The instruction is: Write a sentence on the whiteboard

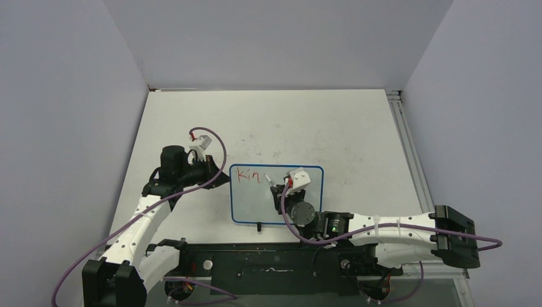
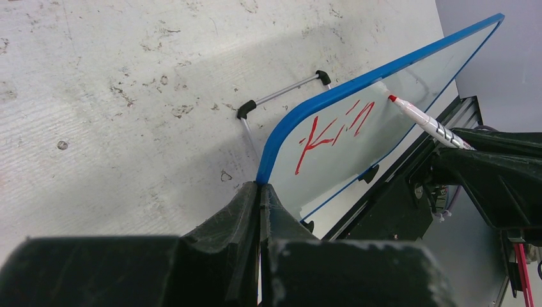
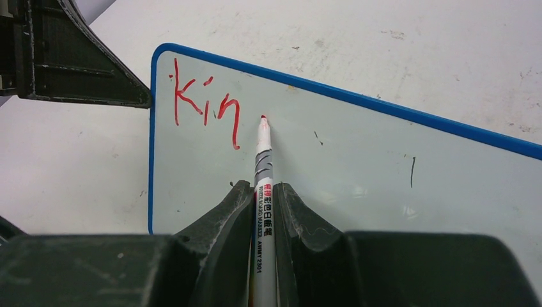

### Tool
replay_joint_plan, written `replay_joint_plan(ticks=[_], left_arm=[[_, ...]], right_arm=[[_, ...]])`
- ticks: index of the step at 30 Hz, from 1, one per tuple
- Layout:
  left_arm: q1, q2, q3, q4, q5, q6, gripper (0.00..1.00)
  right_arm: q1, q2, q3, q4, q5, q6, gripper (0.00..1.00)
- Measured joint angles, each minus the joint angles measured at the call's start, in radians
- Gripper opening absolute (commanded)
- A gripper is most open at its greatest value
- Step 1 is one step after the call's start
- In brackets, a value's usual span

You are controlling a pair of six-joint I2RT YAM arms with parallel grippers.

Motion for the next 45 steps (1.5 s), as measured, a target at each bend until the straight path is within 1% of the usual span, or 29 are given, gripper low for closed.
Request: replay_joint_plan(ticks=[16,36,45], left_arm=[[0.0,0.0,0.0,-0.002,-0.006,0.0,0.0],[0.0,0.0,0.0,-0.002,-0.003,0.0,0.0],[-0.001,0.0,0.0,-0.002,-0.003,0.0,0.0]], right_arm=[[-0.017,0.035,0.008,0.03,-0.065,-0.005,0.05],[0.005,0.011,-0.011,-0.016,-0.053,0.049,0.05],[0.01,0.002,-0.013,-0.017,-0.026,0.04,0.05]])
